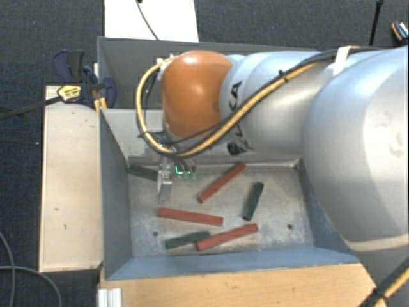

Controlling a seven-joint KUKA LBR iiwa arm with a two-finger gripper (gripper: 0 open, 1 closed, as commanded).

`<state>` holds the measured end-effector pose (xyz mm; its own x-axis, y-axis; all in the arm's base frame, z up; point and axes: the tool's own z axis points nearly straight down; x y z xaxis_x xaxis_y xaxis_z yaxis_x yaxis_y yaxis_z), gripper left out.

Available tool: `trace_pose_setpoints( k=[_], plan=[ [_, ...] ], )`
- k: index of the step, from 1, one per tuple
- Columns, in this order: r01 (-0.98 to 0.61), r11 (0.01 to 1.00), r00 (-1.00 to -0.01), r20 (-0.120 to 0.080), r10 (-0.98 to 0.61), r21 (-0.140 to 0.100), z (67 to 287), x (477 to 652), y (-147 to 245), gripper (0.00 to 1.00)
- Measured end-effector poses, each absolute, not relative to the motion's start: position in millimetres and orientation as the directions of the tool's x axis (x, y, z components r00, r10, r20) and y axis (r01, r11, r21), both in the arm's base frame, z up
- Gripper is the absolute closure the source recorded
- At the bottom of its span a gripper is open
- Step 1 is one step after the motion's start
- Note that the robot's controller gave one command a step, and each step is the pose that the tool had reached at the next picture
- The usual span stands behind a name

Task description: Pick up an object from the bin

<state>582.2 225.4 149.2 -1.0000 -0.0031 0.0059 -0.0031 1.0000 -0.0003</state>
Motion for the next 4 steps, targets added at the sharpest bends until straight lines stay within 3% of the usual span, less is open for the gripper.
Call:
trace_pose_setpoints(
  k=[1,2,3,4],
  plan=[
    [-0.093,0.996,-0.996,0.002,-0.093,0.001,67,589.4,210,0.0],
    [-0.324,0.946,-0.946,-0.002,-0.324,-0.001,72,564.1,133,0.0],
    [-0.633,0.774,-0.774,-0.002,-0.633,-0.002,71,522.0,46,0.0],
    [-0.639,0.769,-0.769,-0.007,-0.639,-0.008,76,588.6,-23,0.0]
  ],
)
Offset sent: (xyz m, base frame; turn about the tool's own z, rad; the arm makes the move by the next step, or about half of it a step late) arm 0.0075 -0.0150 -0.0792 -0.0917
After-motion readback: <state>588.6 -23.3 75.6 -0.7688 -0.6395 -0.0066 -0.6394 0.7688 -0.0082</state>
